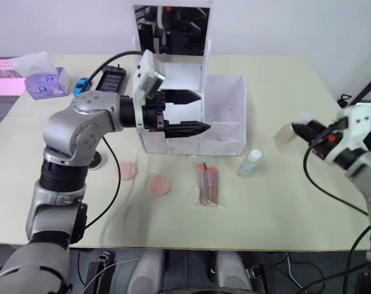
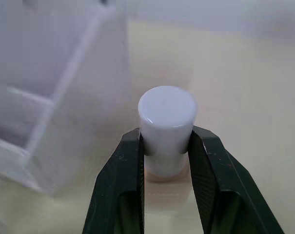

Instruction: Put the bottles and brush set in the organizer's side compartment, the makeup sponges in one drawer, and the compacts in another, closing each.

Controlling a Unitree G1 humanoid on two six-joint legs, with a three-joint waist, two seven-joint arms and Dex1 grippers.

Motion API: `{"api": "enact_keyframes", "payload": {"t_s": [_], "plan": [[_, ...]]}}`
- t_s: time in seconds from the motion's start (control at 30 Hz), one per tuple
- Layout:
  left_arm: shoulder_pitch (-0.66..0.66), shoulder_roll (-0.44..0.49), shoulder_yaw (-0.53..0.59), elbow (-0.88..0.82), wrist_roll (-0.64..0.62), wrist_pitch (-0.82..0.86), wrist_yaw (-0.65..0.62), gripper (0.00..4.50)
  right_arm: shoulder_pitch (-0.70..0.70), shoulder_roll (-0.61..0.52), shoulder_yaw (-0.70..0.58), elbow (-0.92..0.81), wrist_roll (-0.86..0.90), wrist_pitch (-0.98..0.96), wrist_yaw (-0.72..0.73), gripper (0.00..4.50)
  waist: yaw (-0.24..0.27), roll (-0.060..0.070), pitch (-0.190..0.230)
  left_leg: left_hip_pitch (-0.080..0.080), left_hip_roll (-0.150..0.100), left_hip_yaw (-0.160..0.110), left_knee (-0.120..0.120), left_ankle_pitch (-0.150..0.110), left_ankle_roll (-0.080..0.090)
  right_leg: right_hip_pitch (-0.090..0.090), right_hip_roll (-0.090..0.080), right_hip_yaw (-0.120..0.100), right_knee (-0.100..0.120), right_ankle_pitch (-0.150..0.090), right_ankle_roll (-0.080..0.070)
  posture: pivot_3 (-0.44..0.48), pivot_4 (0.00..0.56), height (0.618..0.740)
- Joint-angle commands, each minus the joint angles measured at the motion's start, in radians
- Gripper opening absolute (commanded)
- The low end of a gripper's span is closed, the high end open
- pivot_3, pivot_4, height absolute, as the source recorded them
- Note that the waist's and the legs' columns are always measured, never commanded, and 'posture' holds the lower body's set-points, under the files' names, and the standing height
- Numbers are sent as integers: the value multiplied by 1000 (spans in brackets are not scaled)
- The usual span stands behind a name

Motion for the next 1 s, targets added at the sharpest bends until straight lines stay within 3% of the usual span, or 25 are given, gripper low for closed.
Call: {"api": "enact_keyframes", "payload": {"t_s": [0.03,0.23,0.4,0.57,1.0], "plan": [[19,31,26,2,15,-39,-10,4500,-105,-51,-19,-80,115,94,31,751,-2,0,0,0,0,0,0,0,0,0,0,0,0,0,0,0,150,740],[79,70,44,-6,31,-63,8,4500,-317,-31,103,-127,214,283,-36,751,-1,0,0,-1,0,0,0,0,0,0,0,0,-1,0,0,0,150,740],[109,87,57,-34,25,-59,23,4500,-387,41,174,-141,222,363,-122,751,8,0,0,-2,0,0,0,0,0,-1,0,0,-1,0,-1,0,150,740],[120,92,58,-46,25,-59,32,4500,-376,102,208,-161,212,395,-171,751,8,0,0,-3,-1,0,0,0,0,-2,0,0,-1,2,-3,0,150,740],[102,72,44,-33,41,-74,36,4500,-309,102,288,-125,60,295,-149,751,1,0,0,-2,0,0,0,0,0,-2,0,0,0,0,0,0,150,740]]}}
